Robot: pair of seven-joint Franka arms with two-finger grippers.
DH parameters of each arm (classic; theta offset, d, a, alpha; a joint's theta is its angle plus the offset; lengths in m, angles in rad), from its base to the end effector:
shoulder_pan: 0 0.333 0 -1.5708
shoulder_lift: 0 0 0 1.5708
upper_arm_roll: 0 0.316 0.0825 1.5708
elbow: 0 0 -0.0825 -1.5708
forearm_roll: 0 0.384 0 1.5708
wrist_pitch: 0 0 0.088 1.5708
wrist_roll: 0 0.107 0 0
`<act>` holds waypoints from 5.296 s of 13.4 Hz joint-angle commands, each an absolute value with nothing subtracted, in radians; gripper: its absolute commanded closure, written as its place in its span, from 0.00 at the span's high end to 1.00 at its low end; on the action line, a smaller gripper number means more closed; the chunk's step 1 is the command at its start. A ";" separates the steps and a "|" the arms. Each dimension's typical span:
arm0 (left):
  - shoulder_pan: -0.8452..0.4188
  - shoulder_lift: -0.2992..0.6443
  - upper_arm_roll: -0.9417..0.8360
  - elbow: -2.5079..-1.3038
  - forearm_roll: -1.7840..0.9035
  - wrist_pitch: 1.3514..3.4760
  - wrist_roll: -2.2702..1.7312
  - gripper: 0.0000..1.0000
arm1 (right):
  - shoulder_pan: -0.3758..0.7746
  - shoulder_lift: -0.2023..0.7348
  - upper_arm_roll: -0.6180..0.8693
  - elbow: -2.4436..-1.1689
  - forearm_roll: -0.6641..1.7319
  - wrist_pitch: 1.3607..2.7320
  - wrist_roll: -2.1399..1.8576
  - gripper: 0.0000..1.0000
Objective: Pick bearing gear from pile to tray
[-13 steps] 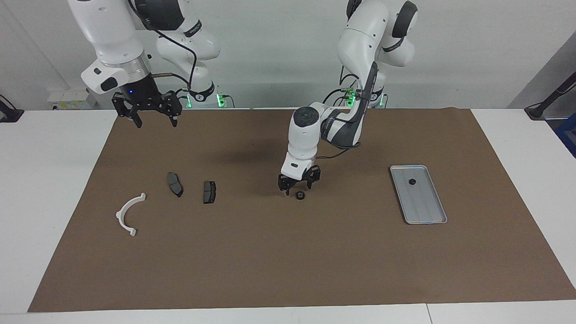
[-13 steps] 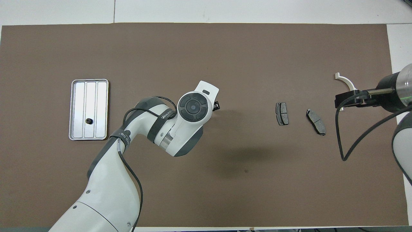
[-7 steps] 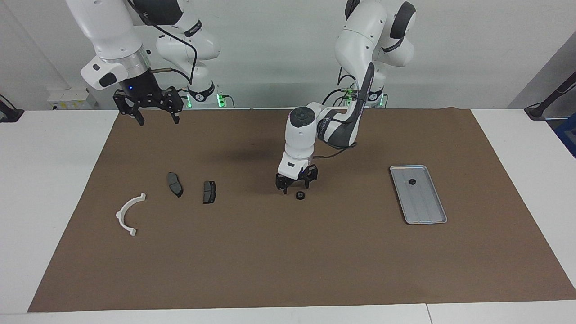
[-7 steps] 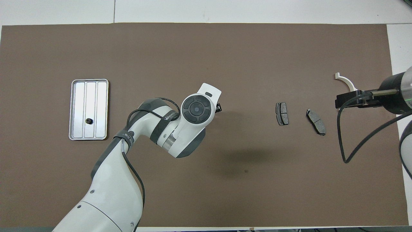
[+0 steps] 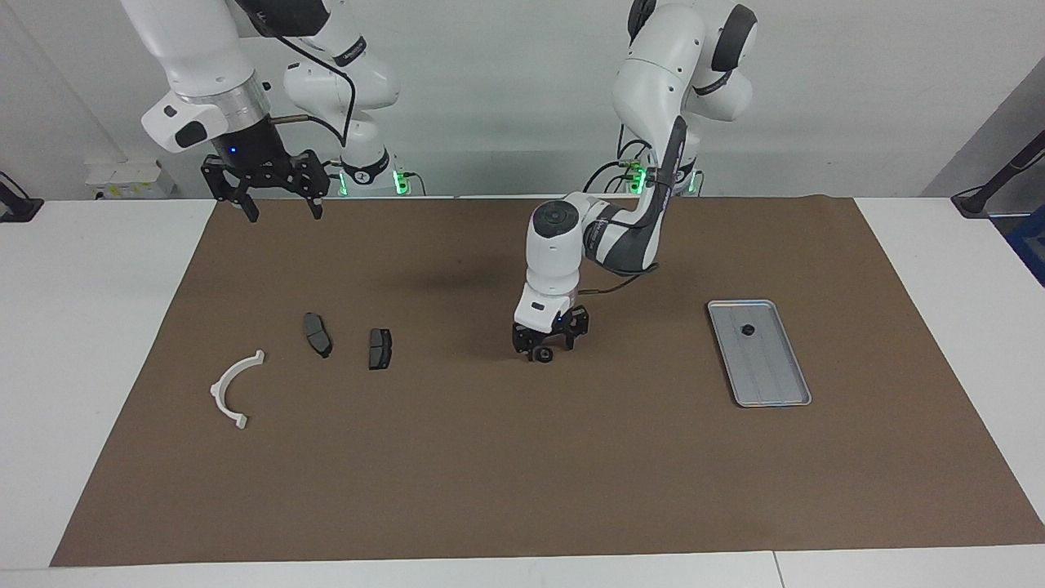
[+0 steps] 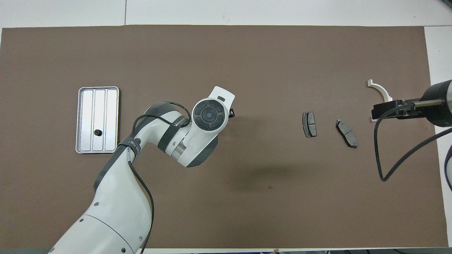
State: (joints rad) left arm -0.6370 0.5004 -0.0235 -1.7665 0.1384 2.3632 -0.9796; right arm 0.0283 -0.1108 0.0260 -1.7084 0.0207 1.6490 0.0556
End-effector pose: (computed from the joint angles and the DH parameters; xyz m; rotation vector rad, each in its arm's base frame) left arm 0.5306 -0.4083 0.2899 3.1056 0.3565 0.2070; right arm 0.5256 0.0314 0.6260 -3.1200 0.0039 -0.0785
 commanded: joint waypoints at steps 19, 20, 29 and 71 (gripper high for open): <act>-0.647 0.505 -0.026 -1.756 0.172 2.373 -1.011 0.17 | 0.014 -0.118 0.035 -1.721 0.003 1.646 0.037 1.00; -0.646 0.505 -0.026 -1.755 0.178 2.373 -1.008 0.08 | 0.014 -0.118 0.035 -1.721 0.003 1.644 0.038 1.00; -0.338 0.272 -0.032 -1.732 0.140 2.047 -0.500 0.00 | 0.012 -0.120 0.032 -1.721 0.003 1.644 0.035 1.00; 0.069 0.189 -0.018 -1.482 0.025 1.858 0.000 1.00 | 0.014 -0.123 0.025 -1.723 0.003 1.637 0.035 1.00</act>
